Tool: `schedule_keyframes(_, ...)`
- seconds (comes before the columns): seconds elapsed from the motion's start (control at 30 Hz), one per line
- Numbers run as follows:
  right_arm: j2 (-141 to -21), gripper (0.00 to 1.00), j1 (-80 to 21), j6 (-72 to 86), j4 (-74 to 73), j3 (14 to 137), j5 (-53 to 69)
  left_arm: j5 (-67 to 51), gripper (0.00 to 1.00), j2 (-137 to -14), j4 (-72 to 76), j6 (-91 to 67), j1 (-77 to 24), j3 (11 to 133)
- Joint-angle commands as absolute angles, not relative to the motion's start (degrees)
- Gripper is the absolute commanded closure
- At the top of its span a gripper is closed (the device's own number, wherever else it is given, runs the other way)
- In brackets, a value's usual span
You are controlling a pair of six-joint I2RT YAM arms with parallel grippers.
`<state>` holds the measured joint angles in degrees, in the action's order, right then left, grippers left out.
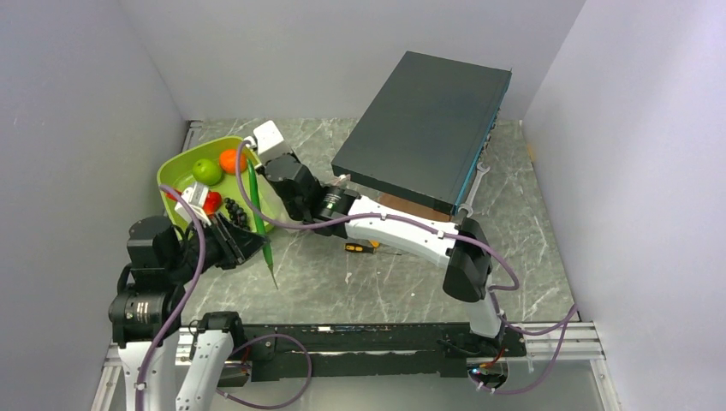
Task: Place the food in the zip-top bag and seal the zipper
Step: Place the fake vegetable in the zipper food storage bag.
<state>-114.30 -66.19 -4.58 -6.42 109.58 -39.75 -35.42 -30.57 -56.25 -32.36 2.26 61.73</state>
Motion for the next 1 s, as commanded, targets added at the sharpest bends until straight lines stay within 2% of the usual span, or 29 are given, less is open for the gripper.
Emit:
schedule_keyframes(0.0,-112.43,1.00,-66.04,-7.64,1.30,113.74,-42.45,-44.83,1.00,-28.34,-55.47,-39.94,2.19,58.82)
schedule_keyframes(0.23,-108.43,1.00,-66.16,-8.87,2.40,113.15,-43.59,-46.53,1.00,-27.74,-54.47,-40.53,2.13,55.61)
schedule_keyframes(0.43,-97.14,1.00,-66.37,-8.12,5.97,95.62,-46.25,-48.25,1.00,-27.12,-53.04,-40.94,2.19,54.16)
schedule_keyframes(0.6,-90.63,1.00,-66.29,2.17,5.17,82.91,-44.17,-51.22,1.00,-26.54,-50.39,-42.67,2.15,50.93)
schedule_keyframes(0.77,-91.53,1.00,-66.01,15.79,1.56,80.34,-33.36,-53.79,1.00,-24.88,-49.90,-43.93,2.19,47.33)
schedule_keyframes(0.97,-98.86,1.00,-66.04,16.73,5.66,83.82,-28.55,-55.46,1.00,-18.11,-54.67,-45.83,2.16,44.10)
